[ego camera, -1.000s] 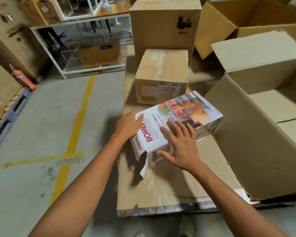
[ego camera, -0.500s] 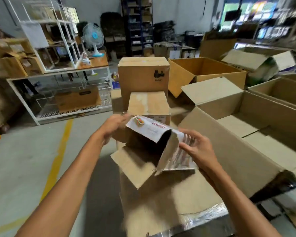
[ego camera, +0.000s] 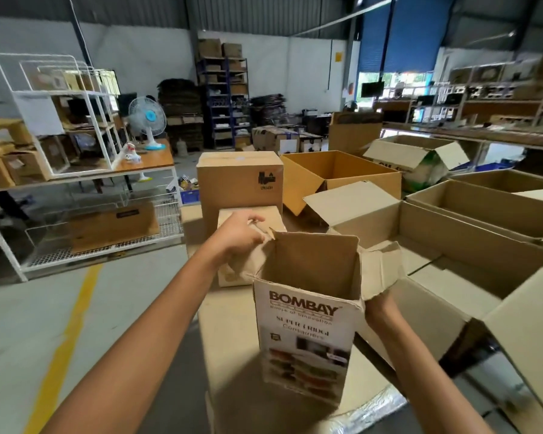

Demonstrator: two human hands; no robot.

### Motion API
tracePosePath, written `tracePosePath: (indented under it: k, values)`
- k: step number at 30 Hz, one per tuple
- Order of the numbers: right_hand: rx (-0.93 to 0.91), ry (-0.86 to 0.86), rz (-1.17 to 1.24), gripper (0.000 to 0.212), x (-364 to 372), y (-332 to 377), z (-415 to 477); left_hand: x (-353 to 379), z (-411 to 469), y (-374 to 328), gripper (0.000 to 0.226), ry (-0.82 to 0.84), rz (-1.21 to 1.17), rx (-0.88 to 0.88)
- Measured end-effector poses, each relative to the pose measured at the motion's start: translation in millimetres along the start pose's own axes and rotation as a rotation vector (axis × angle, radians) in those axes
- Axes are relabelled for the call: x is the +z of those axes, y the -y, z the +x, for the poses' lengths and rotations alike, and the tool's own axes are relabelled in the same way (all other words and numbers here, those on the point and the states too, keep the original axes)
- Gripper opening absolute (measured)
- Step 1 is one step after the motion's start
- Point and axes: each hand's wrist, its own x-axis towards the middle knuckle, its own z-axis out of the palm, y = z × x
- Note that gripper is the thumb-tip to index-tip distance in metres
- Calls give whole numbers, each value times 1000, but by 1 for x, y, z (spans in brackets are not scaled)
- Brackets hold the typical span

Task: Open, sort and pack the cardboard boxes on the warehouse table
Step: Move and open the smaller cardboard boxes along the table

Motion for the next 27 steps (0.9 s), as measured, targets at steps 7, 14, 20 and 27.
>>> tracePosePath:
  k: [7,14,20,27]
  values:
    - [207,-173,-2,28,-15,24,1,24,11,29,67,-81,206,110]
    - [92,-297,-104,28,-40,91,9,24,4,27,11,-290,-142,383]
    - [-305,42,-539,17,-11,139,-2,19,-11,-16,11,-100,-249,549]
    - [-222,474,-1263,32,33,114,14,41,13,-13,38,201,214,513]
